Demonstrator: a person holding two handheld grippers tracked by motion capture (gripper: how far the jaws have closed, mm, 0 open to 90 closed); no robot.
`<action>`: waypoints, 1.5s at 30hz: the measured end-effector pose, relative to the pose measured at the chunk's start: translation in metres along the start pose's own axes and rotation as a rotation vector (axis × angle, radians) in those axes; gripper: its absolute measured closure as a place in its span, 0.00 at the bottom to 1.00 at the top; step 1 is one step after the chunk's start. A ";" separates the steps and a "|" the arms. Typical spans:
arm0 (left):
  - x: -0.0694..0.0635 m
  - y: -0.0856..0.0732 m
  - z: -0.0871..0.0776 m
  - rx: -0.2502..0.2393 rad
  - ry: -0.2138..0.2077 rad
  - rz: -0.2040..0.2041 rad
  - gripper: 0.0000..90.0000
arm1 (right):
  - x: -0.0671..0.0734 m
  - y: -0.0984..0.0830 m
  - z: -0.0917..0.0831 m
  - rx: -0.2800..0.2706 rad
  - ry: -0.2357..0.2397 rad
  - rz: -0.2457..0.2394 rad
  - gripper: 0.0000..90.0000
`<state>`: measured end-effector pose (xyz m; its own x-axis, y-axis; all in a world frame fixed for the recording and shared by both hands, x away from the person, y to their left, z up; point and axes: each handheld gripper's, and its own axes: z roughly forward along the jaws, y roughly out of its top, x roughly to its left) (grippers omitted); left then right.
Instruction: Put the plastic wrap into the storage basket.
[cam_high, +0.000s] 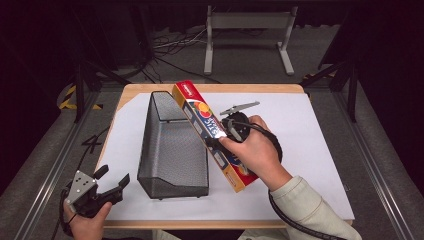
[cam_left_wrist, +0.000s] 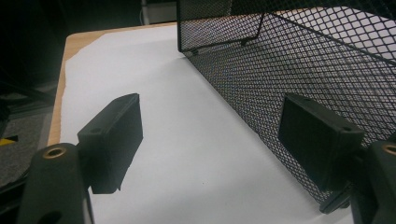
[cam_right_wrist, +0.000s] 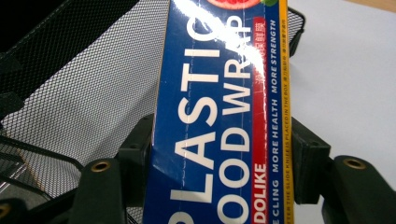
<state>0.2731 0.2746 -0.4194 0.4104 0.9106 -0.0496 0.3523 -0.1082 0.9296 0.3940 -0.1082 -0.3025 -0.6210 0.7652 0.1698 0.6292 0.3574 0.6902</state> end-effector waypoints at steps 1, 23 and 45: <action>0.000 0.000 0.000 -0.001 0.000 0.001 0.25 | 0.003 0.001 0.005 0.007 0.004 -0.001 0.44; 0.001 0.000 0.000 -0.003 -0.003 0.001 0.25 | 0.025 0.010 0.043 0.072 0.041 0.044 0.44; 0.003 -0.003 -0.004 0.004 0.007 0.002 0.25 | 0.029 0.010 0.073 0.196 -0.005 0.090 0.43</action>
<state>0.2694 0.2790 -0.4211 0.4052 0.9131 -0.0455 0.3547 -0.1111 0.9284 0.4165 -0.0432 -0.3418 -0.5560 0.8013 0.2207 0.7611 0.3841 0.5227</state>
